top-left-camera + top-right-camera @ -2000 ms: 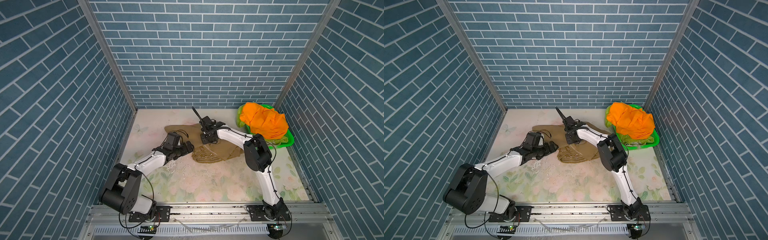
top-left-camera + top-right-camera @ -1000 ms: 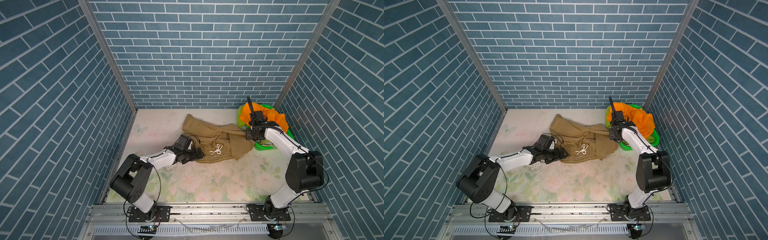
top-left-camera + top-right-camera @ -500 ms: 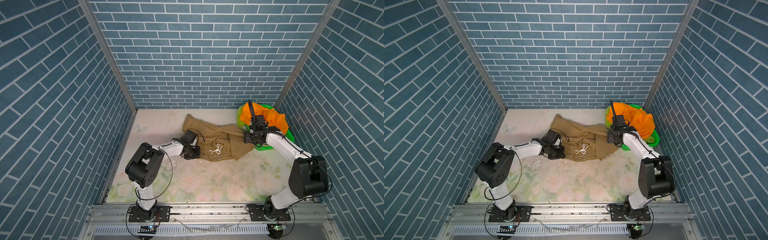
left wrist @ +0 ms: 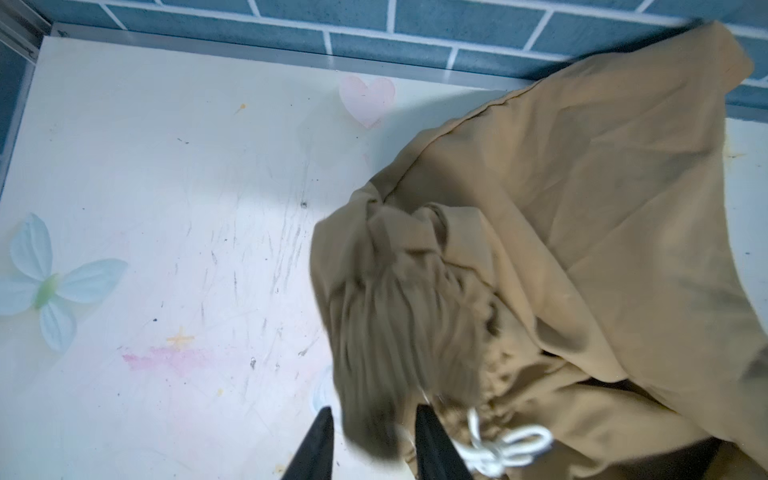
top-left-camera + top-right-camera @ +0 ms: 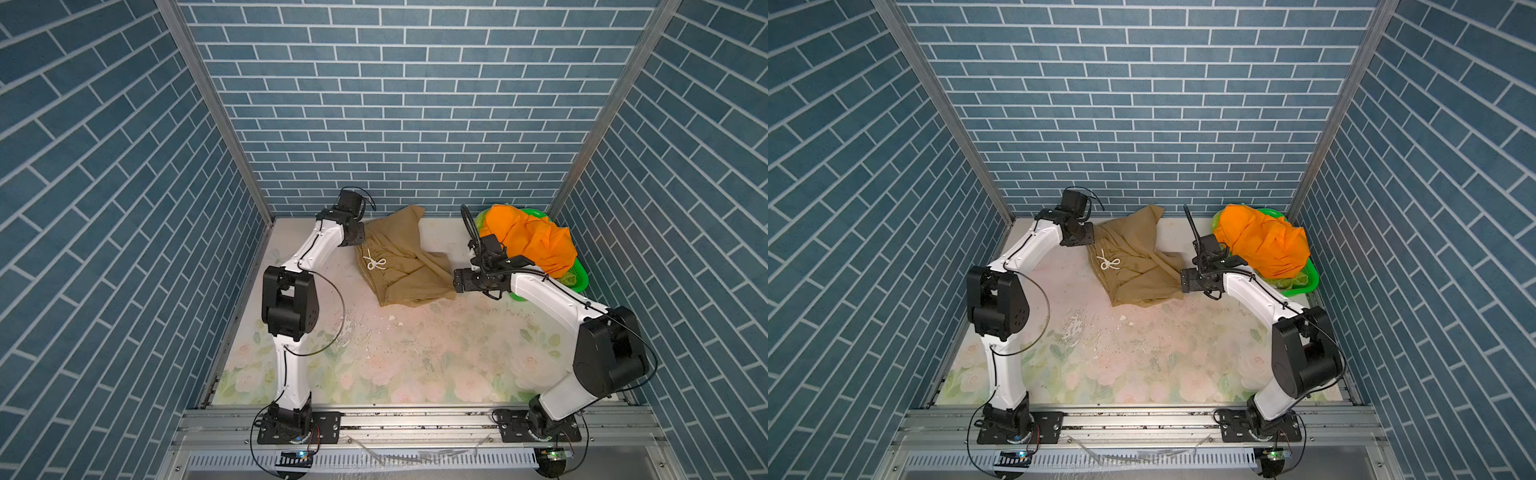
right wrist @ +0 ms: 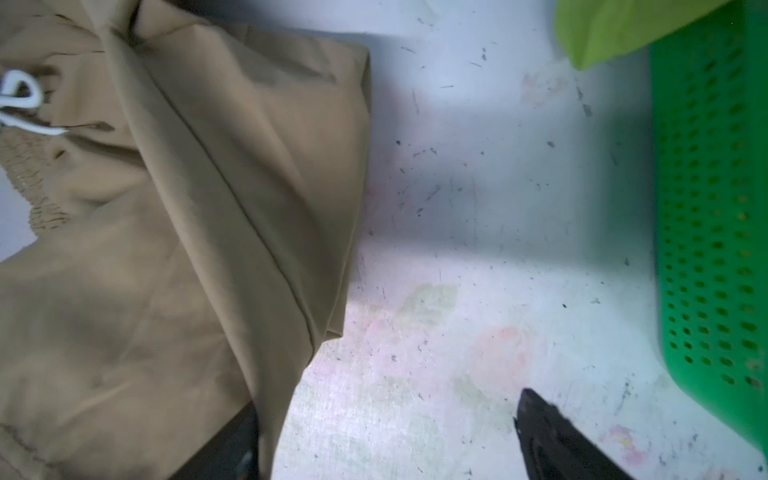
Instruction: Fold and stack the shorts
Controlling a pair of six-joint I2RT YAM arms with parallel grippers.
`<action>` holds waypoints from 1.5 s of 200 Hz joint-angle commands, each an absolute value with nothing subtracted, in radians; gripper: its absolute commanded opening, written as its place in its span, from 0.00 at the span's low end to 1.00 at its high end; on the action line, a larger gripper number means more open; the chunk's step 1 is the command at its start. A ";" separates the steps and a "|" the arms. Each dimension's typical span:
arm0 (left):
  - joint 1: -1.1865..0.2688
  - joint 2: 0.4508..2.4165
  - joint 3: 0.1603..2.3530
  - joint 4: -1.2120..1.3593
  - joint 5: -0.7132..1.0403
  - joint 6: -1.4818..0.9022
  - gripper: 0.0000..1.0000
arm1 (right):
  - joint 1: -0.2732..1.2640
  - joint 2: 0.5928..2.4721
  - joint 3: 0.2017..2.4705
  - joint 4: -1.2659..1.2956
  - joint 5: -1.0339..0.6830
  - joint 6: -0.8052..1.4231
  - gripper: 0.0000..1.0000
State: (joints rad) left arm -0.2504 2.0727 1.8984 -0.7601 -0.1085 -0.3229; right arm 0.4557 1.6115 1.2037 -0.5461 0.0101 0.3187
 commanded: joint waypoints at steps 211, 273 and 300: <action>-0.095 1.735 1.138 -0.151 0.461 -0.742 1.00 | 0.523 1.916 1.500 -0.708 0.199 0.221 0.00; -0.152 1.928 1.395 -0.265 0.443 -0.624 1.00 | 0.471 1.653 1.046 -0.597 0.158 0.268 0.37; -0.186 2.083 1.638 -0.380 0.478 -0.522 1.00 | 0.461 1.565 1.037 -0.597 0.129 0.280 0.79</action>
